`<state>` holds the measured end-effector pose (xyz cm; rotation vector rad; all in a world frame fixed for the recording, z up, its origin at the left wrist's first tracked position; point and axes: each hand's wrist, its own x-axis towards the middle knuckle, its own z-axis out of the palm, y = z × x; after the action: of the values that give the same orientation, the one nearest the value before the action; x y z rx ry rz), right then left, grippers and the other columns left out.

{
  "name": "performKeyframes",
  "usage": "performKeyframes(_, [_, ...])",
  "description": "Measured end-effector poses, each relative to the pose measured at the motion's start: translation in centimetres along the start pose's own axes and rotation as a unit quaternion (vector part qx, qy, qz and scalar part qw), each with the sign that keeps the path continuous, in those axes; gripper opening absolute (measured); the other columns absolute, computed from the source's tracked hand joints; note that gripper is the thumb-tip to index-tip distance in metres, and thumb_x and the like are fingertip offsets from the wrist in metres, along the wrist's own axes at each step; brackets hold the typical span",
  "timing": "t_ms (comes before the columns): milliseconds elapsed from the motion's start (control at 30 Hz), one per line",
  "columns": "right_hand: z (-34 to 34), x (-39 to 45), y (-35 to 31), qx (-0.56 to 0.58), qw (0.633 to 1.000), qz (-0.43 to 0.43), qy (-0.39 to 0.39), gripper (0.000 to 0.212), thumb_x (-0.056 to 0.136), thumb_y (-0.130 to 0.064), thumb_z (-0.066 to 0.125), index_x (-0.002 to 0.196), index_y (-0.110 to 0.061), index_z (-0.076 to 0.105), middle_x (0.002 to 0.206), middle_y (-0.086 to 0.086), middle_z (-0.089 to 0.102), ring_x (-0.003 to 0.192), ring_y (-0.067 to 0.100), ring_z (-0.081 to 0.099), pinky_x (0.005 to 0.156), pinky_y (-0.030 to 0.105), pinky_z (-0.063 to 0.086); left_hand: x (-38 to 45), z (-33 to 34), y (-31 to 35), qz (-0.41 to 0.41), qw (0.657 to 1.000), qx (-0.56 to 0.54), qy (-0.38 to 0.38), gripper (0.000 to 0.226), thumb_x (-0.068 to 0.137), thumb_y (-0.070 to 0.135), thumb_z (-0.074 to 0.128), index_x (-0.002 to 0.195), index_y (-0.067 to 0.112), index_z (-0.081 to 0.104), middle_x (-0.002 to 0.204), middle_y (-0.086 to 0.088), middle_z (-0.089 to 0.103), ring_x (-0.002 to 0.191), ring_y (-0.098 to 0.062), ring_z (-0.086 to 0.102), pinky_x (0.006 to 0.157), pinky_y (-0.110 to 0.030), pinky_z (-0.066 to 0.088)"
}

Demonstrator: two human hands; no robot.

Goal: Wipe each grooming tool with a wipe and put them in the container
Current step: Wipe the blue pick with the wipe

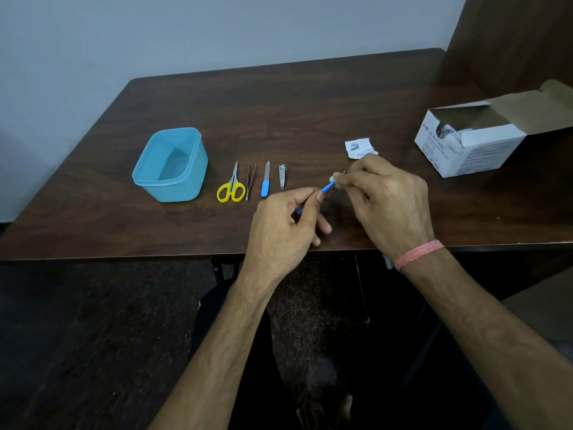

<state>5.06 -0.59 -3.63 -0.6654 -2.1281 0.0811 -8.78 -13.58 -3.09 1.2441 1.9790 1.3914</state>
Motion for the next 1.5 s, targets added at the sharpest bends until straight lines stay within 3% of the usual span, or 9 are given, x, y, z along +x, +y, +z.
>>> performKeyframes(100, [0.0,0.1,0.2,0.011,1.000,0.021,0.003,0.021,0.109,-0.029,0.072,0.098,-0.017,0.086,0.094,-0.005,0.072,0.074,0.022,0.071,0.059,0.044,0.057,-0.1,0.0,-0.1,0.006,1.000,-0.008,0.008,0.021,0.117,0.030,0.061,0.116,0.033,0.082,0.076,0.011,0.081,0.050,-0.007,0.066,0.054,-0.019,0.051])
performKeyframes(333, [-0.4,-0.3,-0.1,0.022,0.999,-0.032,-0.022,0.017,0.109,-0.025,0.070,0.104,-0.021,0.086,0.099,-0.006,0.075,0.077,0.021,0.073,0.059,0.043,0.058,0.1,0.1,-0.4,0.014,1.000,-0.014,0.013,0.023,0.116,0.029,0.063,0.121,0.031,0.085,0.083,0.014,0.083,0.053,-0.010,0.071,0.054,-0.015,0.050])
performKeyframes(533, [-0.1,0.2,0.4,0.030,0.999,0.035,-0.002,0.017,0.105,-0.031,0.076,0.098,-0.020,0.087,0.095,-0.007,0.075,0.078,0.019,0.072,0.062,0.044,0.058,0.1,0.2,-0.5,0.011,0.999,-0.022,0.029,0.023,0.114,0.027,0.068,0.130,0.024,0.083,0.091,0.015,0.085,0.055,-0.011,0.075,0.054,-0.013,0.050])
performKeyframes(767, [-0.5,0.4,1.2,0.063,0.995,0.061,-0.039,0.012,0.100,-0.027,0.082,0.095,-0.018,0.086,0.093,-0.008,0.074,0.071,0.002,0.051,0.066,0.040,0.056,0.1,0.1,-0.4,0.007,0.999,-0.032,0.029,0.023,0.113,0.026,0.068,0.130,0.023,0.084,0.097,0.011,0.087,0.056,-0.013,0.077,0.053,-0.012,0.050])
performKeyframes(967, [-0.5,2.4,1.8,0.035,0.995,0.006,-0.088,0.013,0.100,-0.032,0.079,0.105,-0.024,0.087,0.100,-0.008,0.074,0.084,0.020,0.072,0.067,0.047,0.060,0.2,0.3,-0.4,0.004,0.998,-0.020,0.056,0.025,0.114,0.027,0.067,0.134,0.022,0.082,0.097,0.012,0.086,0.054,-0.013,0.076,0.053,-0.014,0.051])
performKeyframes(1100, [-0.1,1.7,2.0,0.029,0.996,0.007,-0.081,0.013,0.103,-0.027,0.074,0.109,-0.025,0.085,0.106,-0.008,0.073,0.088,0.018,0.073,0.069,0.046,0.060,0.1,0.4,-0.2,-0.001,0.999,-0.011,0.049,0.026,0.116,0.032,0.062,0.133,0.024,0.081,0.095,0.015,0.086,0.056,-0.013,0.076,0.055,-0.017,0.052])
performKeyframes(1233, [0.0,1.8,2.0,0.016,0.998,0.016,-0.052,0.013,0.105,-0.026,0.072,0.110,-0.024,0.083,0.108,-0.006,0.071,0.087,0.020,0.073,0.066,0.045,0.060,0.1,0.0,0.3,-0.027,0.998,-0.057,0.028,0.030,0.120,0.031,0.054,0.136,0.020,0.077,0.099,0.012,0.086,0.059,-0.016,0.076,0.048,-0.018,0.049])
performKeyframes(1400, [0.1,1.7,2.1,0.015,0.999,0.026,-0.036,0.015,0.106,-0.029,0.071,0.111,-0.024,0.084,0.108,-0.004,0.072,0.089,0.023,0.074,0.067,0.048,0.060,0.4,0.1,0.6,-0.056,0.995,-0.072,0.031,0.024,0.118,0.028,0.058,0.122,0.019,0.080,0.092,0.010,0.086,0.055,-0.015,0.074,0.045,-0.018,0.049])
performKeyframes(1500, [0.2,1.7,2.2,0.026,0.999,0.005,-0.042,0.014,0.105,-0.027,0.072,0.111,-0.022,0.084,0.106,-0.004,0.073,0.087,0.022,0.074,0.067,0.048,0.060,0.5,0.1,0.2,-0.048,0.996,-0.069,0.032,0.025,0.118,0.028,0.059,0.123,0.016,0.081,0.092,0.009,0.086,0.055,-0.016,0.075,0.047,-0.020,0.050])
